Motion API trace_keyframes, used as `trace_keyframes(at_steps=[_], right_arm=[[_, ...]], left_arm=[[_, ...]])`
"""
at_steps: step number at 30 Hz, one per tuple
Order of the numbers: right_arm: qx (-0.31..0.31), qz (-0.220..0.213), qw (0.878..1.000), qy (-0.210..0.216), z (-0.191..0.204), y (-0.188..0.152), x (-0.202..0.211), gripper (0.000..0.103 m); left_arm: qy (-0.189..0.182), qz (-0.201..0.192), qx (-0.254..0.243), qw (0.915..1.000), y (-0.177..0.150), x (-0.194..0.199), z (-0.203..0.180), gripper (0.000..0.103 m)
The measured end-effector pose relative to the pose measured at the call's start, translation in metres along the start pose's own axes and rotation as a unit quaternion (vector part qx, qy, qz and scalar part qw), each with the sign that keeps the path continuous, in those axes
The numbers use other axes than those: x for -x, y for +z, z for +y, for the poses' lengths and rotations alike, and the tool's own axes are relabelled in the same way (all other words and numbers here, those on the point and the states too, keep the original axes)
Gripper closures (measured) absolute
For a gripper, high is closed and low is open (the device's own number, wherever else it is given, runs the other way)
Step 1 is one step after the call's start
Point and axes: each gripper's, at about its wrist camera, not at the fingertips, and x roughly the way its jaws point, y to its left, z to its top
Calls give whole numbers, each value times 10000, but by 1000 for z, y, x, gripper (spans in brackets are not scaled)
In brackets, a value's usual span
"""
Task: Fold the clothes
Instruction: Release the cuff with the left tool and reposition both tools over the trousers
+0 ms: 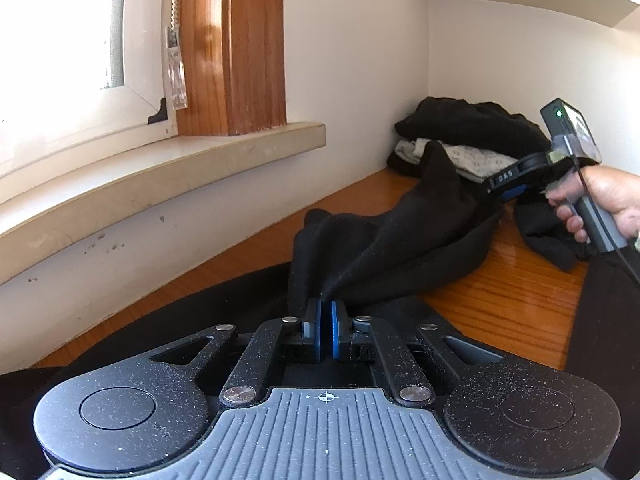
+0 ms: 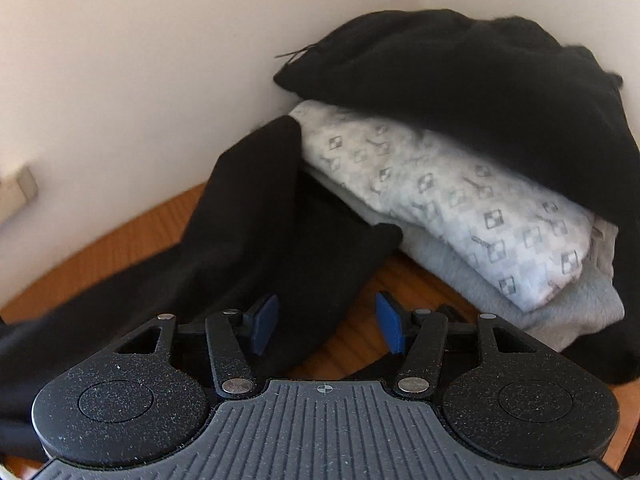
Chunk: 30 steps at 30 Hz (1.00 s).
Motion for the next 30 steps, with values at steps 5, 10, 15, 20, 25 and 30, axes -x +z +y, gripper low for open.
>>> trace_keyframes(at_steps=[5, 10, 15, 20, 25, 30], right_arm=[[378, -194, 9979, 488, 22, 4, 3, 98], [1073, -1759, 9747, 864, 51, 21, 60, 99], [1366, -1993, 9704, 6, 36, 39, 89, 99], [1210, -1137, 9826, -831, -1, 31, 66, 71], [1477, -1225, 9806, -391, 2, 12, 67, 55], [2078, -1054, 9712, 503, 22, -18, 56, 44]], left_arm=[[263, -222, 192, 9992, 4, 7, 8, 98], [210, -389, 410, 9982, 8, 14, 14, 98], [-322, -346, 388, 9981, 11, 17, 5, 72], [-324, -484, 503, 9970, 22, 32, 7, 50], [274, 88, 148, 9995, 19, 20, 17, 47], [678, 718, -149, 9950, -3, 11, 33, 47]])
